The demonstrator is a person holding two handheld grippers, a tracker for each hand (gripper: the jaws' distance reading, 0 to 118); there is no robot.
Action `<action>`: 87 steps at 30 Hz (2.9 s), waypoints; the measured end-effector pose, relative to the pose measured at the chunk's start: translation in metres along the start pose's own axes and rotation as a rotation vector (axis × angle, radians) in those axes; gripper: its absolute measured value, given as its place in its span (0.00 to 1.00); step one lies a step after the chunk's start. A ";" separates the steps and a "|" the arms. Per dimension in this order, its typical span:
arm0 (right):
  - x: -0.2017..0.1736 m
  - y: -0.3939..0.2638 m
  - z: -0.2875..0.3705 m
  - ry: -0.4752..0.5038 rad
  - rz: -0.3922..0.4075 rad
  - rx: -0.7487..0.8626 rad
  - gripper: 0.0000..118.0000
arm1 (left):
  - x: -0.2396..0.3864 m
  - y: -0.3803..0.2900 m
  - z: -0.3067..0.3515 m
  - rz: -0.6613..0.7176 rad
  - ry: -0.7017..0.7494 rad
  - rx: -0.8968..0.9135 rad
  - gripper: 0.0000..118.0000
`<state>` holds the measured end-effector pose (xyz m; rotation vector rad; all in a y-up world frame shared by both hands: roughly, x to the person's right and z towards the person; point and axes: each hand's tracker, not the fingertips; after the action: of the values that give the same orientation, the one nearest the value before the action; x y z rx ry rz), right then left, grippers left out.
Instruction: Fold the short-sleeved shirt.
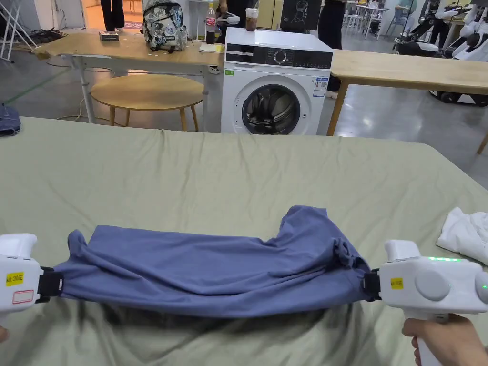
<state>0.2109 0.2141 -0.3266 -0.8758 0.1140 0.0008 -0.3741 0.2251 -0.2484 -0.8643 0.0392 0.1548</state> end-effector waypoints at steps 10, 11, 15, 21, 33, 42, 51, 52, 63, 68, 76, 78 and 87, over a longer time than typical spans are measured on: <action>-0.012 -0.065 0.055 -0.015 0.053 -0.019 0.02 | -0.019 -0.067 0.039 0.027 0.013 -0.025 0.03; -0.015 -0.077 0.057 -0.015 0.056 -0.028 0.02 | -0.020 -0.077 0.039 0.031 0.016 -0.038 0.03; -0.017 -0.125 0.047 -0.050 0.093 -0.104 0.02 | -0.023 -0.121 0.036 0.059 0.020 -0.084 0.03; -0.020 -0.162 0.026 -0.081 0.101 -0.147 0.02 | -0.032 -0.152 0.021 0.097 0.023 -0.131 0.03; -0.028 -0.155 0.028 -0.132 0.093 -0.134 0.32 | -0.018 -0.145 0.014 0.060 0.076 -0.162 0.10; -0.059 -0.093 0.064 -0.112 0.054 0.154 0.63 | 0.018 -0.090 0.046 0.014 0.000 0.117 0.57; -0.127 -0.061 0.063 -0.051 0.046 0.415 0.00 | 0.071 -0.064 0.052 -0.107 0.086 0.390 0.16; -0.134 -0.060 0.061 -0.042 0.045 0.423 0.00 | 0.069 -0.062 0.046 -0.115 0.089 0.411 0.10; -0.165 -0.055 0.040 0.004 0.053 0.395 0.00 | 0.042 -0.034 0.004 -0.013 0.083 0.325 0.00; -0.160 -0.053 0.023 0.006 0.075 0.355 0.00 | 0.002 0.013 -0.044 0.062 0.015 0.128 0.00; -0.140 -0.058 -0.016 -0.008 0.067 0.282 0.00 | -0.025 0.066 -0.122 0.100 0.025 -0.180 0.31; -0.134 -0.060 -0.020 -0.020 0.066 0.268 0.00 | -0.026 0.069 -0.135 0.107 0.029 -0.238 0.79; -0.121 -0.069 -0.008 -0.059 0.041 0.204 0.00 | 0.002 0.057 -0.158 -0.059 0.169 -0.247 0.48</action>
<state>0.0932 0.1694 -0.2670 -0.6693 0.0749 0.0523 -0.3767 0.1421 -0.3941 -1.1226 0.1552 0.0302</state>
